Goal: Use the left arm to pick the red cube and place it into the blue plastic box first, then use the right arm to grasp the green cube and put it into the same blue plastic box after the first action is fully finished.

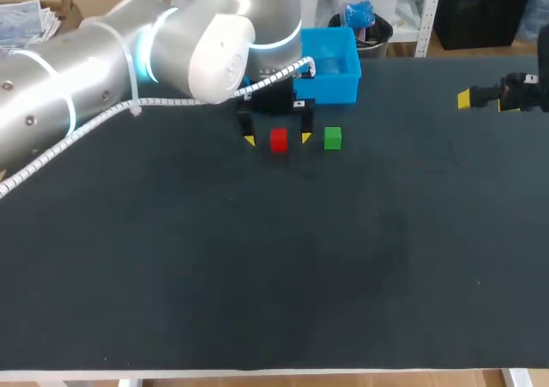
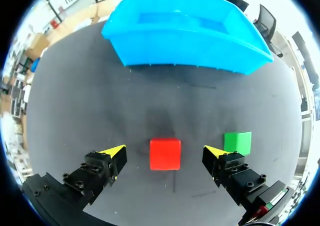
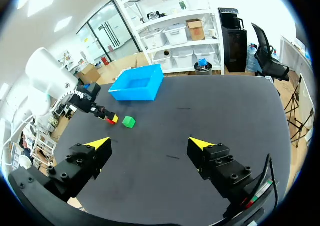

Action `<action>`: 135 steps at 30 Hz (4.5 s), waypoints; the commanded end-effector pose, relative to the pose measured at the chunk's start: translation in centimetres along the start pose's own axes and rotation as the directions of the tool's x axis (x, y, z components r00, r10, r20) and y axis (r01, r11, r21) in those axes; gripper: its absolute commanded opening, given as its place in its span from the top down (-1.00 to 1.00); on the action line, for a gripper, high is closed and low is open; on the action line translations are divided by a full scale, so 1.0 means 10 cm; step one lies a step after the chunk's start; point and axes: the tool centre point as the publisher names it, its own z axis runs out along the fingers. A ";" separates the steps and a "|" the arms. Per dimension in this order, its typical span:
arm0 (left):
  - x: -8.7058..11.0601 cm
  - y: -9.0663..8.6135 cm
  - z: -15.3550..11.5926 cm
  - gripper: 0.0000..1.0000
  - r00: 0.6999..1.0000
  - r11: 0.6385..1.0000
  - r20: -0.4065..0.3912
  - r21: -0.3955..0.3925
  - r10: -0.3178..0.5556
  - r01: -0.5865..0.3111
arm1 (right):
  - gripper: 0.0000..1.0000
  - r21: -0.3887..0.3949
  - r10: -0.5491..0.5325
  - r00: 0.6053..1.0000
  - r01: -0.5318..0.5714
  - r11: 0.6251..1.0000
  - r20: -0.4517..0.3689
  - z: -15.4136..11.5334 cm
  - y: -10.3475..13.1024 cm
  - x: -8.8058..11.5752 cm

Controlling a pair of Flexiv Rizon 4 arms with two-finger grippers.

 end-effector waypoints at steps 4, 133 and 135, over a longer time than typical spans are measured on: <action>-0.04 -0.01 0.05 -1.00 1.000 1.000 -0.012 0.000 -0.006 0.006 | -1.00 0.002 0.000 1.000 0.000 1.000 0.000 0.00 0.00 0.00; -2.30 -0.36 -0.30 1.00 0.810 0.855 0.409 0.119 0.421 -0.504 | -1.00 0.002 0.000 1.000 0.000 1.000 0.000 0.00 0.00 0.00; -2.30 -0.37 -0.23 1.00 0.819 0.859 0.395 0.125 0.415 -0.496 | -1.00 0.002 0.000 1.000 0.000 1.000 0.000 0.00 0.00 0.00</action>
